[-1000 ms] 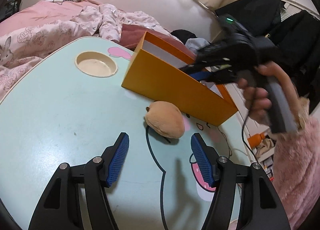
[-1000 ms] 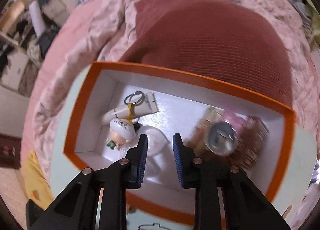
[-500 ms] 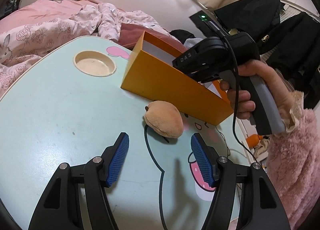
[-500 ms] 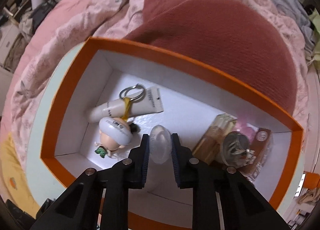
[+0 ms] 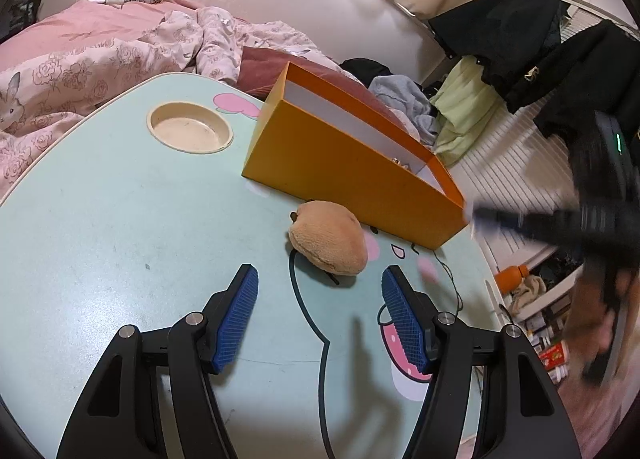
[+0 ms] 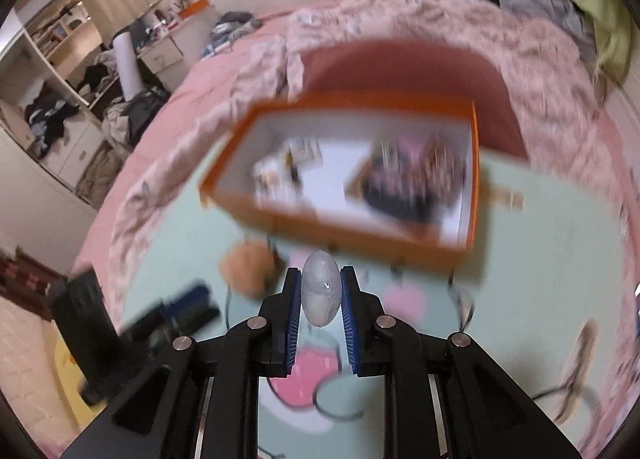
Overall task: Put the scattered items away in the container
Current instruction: 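Grasp the clear egg-shaped item in the box with the right gripper, place it on the table, then grasp the white figure keychain in the box with the left gripper, place it on the table, then grasp the silver-capped item in the box with the right gripper, set it beside the clear item, then grasp the tall glass perfume bottle with the left gripper, lay it on the table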
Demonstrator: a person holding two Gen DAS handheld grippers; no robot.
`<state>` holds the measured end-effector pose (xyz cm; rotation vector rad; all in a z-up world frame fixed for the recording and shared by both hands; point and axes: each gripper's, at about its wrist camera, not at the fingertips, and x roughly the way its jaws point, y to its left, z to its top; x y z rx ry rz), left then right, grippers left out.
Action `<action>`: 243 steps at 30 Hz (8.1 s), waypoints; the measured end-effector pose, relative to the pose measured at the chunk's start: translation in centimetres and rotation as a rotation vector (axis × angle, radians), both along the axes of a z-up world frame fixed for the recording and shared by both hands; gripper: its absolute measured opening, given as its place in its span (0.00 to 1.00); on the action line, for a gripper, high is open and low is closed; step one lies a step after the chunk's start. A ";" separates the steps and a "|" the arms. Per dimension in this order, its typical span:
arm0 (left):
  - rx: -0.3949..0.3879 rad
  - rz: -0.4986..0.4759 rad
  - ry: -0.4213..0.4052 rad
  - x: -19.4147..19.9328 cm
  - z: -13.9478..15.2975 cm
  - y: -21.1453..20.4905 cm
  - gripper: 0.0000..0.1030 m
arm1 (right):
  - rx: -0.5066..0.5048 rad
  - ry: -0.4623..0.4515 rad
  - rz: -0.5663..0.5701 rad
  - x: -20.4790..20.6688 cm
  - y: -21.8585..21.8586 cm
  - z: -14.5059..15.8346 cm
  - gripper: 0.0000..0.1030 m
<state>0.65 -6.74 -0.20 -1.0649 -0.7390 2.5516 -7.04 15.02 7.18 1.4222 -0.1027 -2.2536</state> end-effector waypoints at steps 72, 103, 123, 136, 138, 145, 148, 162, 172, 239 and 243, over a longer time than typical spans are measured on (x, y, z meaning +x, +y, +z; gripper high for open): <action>-0.501 -0.192 -0.292 -17.5 9.4 6.7 0.32 | 0.144 0.223 -0.160 9.7 0.6 -5.6 0.61; -0.311 -0.162 -0.102 -0.8 4.4 6.8 0.64 | 0.143 0.224 -0.161 9.7 0.7 -5.6 0.61; -0.561 -0.030 -0.130 1.9 1.0 6.9 0.74 | 0.152 0.220 -0.170 9.4 0.6 -5.7 0.61; -0.561 -0.045 -0.118 1.6 0.2 7.1 1.00 | -0.071 0.178 -0.221 6.6 3.8 -0.9 0.61; -0.561 -0.046 -0.117 1.6 0.2 7.1 1.00 | -0.078 0.199 -0.209 4.1 3.7 2.1 0.61; -0.562 -0.046 -0.117 1.7 0.2 7.1 1.00 | 0.121 0.100 -0.121 -9.0 -0.6 3.6 0.36; -0.562 -0.046 -0.115 1.7 0.2 7.1 1.00 | 0.189 0.009 -0.120 -12.3 -1.7 0.8 0.26; -0.556 -0.051 -0.108 1.6 0.2 7.0 1.00 | 0.255 -0.158 -0.173 -15.1 -3.3 -4.5 0.24; -0.555 -0.050 -0.108 1.7 0.2 7.0 1.00 | -0.003 0.072 -0.174 -8.4 -0.1 3.2 0.24; -0.605 -0.291 -0.307 -20.3 5.9 13.7 0.44 | 0.124 0.187 -0.315 11.3 3.1 -5.6 0.61; -0.634 -0.257 -0.389 -22.0 2.8 14.3 0.44 | 0.108 0.186 -0.316 11.3 3.3 -5.6 0.61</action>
